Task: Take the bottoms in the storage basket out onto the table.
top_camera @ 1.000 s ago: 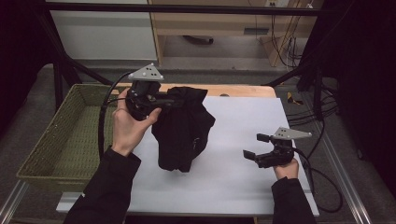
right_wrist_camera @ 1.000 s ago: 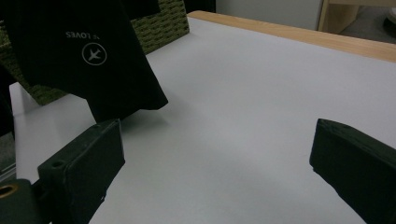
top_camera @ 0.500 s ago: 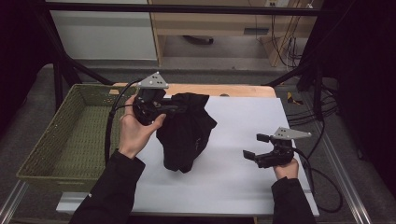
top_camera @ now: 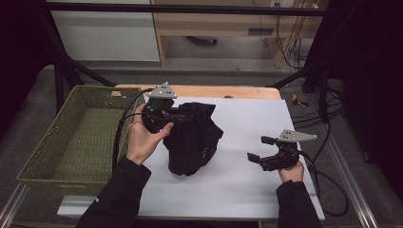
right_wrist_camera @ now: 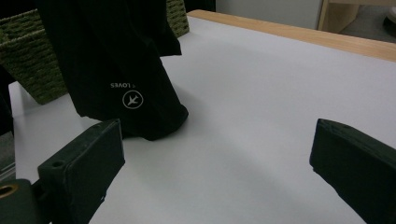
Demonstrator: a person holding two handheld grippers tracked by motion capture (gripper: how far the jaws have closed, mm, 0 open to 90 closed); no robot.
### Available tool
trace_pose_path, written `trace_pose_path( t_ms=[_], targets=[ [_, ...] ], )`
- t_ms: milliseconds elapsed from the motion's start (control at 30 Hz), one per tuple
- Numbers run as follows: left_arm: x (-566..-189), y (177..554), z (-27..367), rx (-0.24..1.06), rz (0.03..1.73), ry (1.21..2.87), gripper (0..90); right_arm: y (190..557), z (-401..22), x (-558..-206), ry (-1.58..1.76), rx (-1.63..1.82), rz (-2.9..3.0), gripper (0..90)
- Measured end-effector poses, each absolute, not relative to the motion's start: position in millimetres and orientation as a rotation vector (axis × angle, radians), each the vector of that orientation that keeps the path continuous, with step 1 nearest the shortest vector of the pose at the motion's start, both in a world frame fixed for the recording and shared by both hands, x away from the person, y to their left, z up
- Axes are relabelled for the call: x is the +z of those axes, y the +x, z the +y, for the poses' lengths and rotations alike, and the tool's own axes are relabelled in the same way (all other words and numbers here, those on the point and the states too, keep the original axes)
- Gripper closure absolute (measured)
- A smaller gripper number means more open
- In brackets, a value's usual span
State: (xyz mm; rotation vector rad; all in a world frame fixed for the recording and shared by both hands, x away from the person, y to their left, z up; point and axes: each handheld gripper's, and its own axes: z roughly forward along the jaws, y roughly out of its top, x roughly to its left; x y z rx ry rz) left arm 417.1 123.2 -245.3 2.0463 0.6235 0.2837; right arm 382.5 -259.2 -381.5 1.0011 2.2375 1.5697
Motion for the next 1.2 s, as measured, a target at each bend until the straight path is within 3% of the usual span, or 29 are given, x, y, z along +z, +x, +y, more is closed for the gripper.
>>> trace_pose_path(
  t_ms=[1200],
  targets=[
    [-305.6, 423.2, 110.8, 0.235, 0.65, 2.111, 78.2, 382.7, -258.9, -381.8, 1.0, 1.569, 2.238, 3.6]
  ],
)
